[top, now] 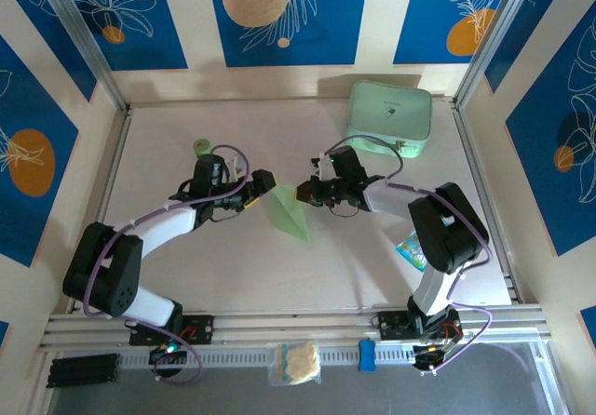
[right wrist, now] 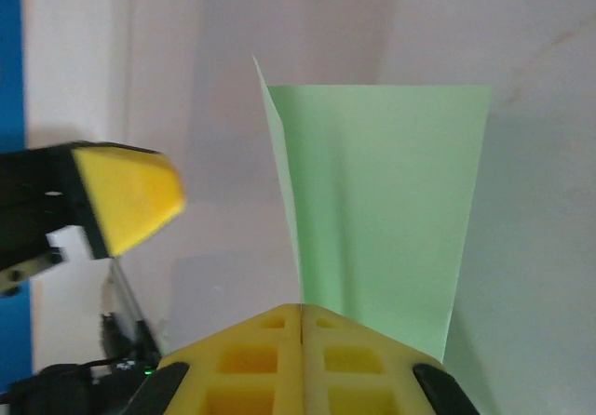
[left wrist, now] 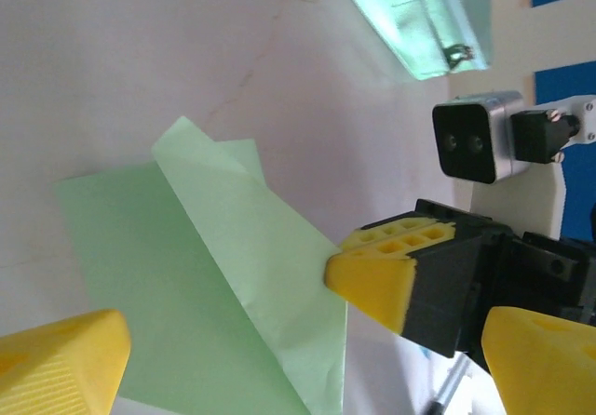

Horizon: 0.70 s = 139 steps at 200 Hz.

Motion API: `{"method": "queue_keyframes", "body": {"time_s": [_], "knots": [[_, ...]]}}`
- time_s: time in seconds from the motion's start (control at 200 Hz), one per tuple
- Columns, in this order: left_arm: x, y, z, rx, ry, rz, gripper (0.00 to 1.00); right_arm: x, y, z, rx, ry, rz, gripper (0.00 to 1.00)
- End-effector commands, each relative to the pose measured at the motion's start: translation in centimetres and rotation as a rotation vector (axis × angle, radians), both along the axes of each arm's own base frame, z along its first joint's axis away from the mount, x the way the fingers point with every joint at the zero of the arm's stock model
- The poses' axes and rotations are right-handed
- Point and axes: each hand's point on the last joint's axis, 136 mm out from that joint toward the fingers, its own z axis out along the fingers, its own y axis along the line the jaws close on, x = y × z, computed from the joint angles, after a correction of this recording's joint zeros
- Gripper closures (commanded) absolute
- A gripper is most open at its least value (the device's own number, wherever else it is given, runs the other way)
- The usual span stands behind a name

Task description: Fold a paper plane with a square sheet of paper (pick it up from the middle)

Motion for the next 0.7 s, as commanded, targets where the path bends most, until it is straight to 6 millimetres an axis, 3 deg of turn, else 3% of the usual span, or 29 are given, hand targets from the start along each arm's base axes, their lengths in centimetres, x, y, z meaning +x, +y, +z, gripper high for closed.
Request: {"method": "queue_keyframes", "body": {"time_s": [0.0, 0.33, 0.53, 0.69], "knots": [[-1.2, -1.8, 2.5, -0.119, -0.038, -0.086, 0.03, -0.5, 0.0, 3.7, 0.102, -0.003, -0.001, 0.97], [-2.5, -5.3, 4.6, -0.220, -0.118, -0.224, 0.15, -1.3, -1.0, 8.1, 0.263, 0.031, -0.026, 0.96], [-3.5, -7.4, 5.4, -0.275, -0.134, -0.323, 0.24, -1.2, -1.3, 8.9, 0.321, 0.047, -0.019, 0.96], [-3.6, -7.9, 5.8, -0.292, -0.147, -0.337, 0.34, -1.0, -1.6, 9.1, 0.352, 0.056, -0.026, 0.96]]}}
